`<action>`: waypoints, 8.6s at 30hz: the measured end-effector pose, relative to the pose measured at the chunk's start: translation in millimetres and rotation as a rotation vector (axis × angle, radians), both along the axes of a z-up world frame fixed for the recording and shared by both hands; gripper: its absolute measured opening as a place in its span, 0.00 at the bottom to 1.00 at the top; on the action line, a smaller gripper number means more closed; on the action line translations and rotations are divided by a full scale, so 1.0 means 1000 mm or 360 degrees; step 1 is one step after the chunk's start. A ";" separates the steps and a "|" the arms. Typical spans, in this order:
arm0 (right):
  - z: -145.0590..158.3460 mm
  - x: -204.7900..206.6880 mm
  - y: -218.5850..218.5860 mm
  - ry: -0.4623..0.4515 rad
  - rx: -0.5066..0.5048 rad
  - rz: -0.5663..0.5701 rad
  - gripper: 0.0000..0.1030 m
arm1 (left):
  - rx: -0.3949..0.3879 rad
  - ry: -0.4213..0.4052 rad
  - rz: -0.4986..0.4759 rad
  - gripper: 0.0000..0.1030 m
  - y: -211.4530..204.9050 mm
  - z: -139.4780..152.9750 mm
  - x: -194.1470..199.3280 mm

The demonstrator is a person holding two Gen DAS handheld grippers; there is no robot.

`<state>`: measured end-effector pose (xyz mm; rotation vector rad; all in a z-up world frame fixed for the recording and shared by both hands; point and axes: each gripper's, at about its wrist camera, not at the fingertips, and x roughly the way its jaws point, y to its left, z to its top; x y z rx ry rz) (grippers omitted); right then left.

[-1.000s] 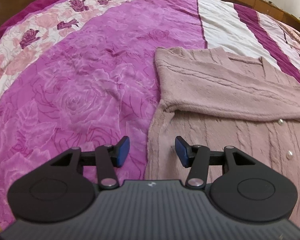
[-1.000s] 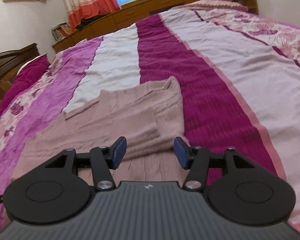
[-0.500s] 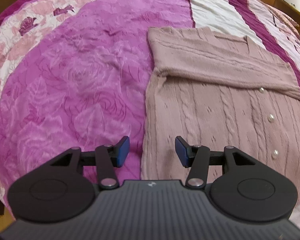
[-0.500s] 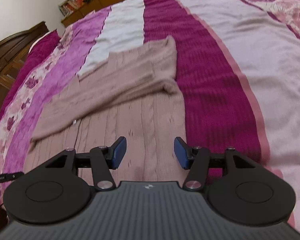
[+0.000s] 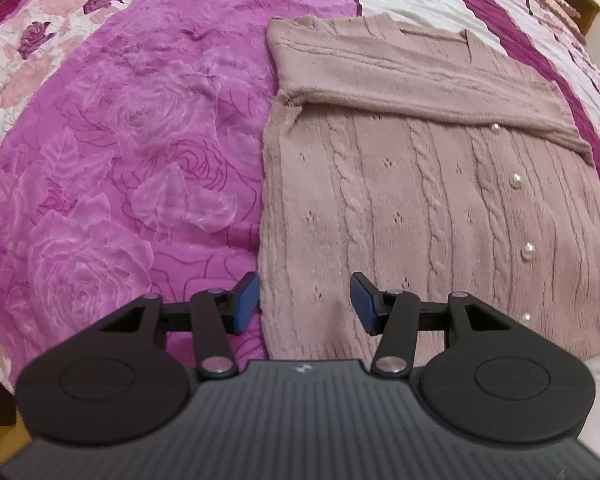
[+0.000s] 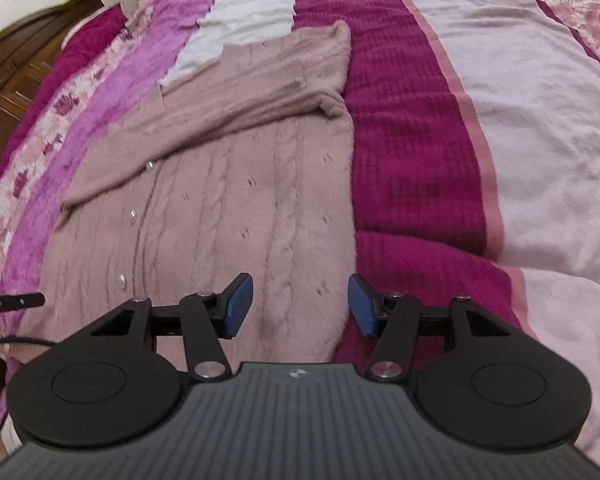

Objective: Fold small clothes
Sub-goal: 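Grasp the cardigan hem with both grippers, then lift the hem with both grippers, fold it toward the collar, release, then grasp the folded hem edge with both grippers, fold it over again, release, then move the right gripper to the side edge of the folded cardigan, then grasp the side edge with the right gripper, fold it over the bundle, release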

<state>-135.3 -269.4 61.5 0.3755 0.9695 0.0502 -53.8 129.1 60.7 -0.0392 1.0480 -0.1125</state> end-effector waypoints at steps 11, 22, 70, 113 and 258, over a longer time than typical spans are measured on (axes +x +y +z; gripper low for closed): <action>-0.020 0.009 -0.001 0.0150 0.0178 0.0222 0.59 | -0.0405 0.0237 -0.0107 0.50 -0.001 -0.031 0.010; -0.034 0.027 0.015 0.0167 0.0199 0.0385 0.59 | -0.0378 0.0260 -0.0227 0.50 -0.025 -0.045 0.017; 0.058 0.064 -0.037 -0.0907 0.0678 -0.0028 0.09 | -0.0926 -0.0520 0.0121 0.11 0.010 0.086 0.050; -0.038 0.222 -0.041 -0.0580 0.0204 -0.0355 0.43 | -0.0215 -0.0443 0.0218 0.39 -0.017 0.007 0.181; -0.071 0.216 -0.062 -0.0410 0.0656 -0.0414 0.36 | 0.0142 -0.0135 0.0352 0.61 -0.005 -0.009 0.107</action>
